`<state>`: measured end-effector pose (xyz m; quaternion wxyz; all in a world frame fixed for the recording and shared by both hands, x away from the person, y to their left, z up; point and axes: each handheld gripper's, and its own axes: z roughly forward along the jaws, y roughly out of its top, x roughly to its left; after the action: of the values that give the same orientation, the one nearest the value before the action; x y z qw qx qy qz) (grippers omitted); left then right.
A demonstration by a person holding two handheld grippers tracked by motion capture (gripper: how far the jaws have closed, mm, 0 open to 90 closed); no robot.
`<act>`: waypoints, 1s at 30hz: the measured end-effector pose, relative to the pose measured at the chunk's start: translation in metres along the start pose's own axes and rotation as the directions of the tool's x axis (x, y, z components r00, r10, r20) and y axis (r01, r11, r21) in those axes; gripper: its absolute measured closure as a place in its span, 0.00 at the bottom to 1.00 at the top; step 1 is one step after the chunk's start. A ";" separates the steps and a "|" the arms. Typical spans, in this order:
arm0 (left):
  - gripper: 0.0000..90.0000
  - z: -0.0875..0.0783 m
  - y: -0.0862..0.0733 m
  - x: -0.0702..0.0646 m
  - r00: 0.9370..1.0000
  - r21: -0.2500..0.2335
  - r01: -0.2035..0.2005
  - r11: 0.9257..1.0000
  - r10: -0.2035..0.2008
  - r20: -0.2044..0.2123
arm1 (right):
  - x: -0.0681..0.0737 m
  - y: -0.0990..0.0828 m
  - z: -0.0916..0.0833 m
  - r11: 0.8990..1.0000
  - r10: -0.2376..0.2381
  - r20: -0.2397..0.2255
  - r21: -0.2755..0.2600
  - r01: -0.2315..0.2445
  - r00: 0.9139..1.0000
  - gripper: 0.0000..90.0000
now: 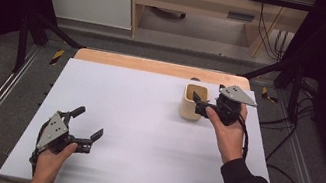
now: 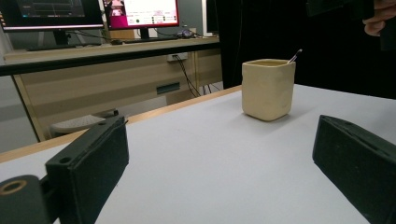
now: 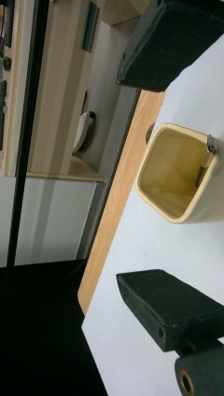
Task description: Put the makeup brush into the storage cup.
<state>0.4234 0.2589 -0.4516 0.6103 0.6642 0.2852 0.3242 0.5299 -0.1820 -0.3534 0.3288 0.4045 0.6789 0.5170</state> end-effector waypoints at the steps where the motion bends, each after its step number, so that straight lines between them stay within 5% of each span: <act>1: 0.04 0.000 0.000 0.000 1.000 -0.001 0.002 1.000 -0.002 0.000 | 0.001 0.000 -0.001 1.000 0.000 -0.003 0.001 0.000 1.000 0.06; 30: 0.03 0.001 0.000 -0.002 1.000 0.005 -0.001 1.000 0.001 0.023 | -0.001 0.003 -0.031 1.000 0.008 -0.039 0.016 -0.008 0.999 0.04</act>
<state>0.4233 0.2570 -0.4521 0.6116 0.6695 0.2789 0.3161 0.5039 -0.1957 -0.3426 0.3102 0.3997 0.6876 0.5208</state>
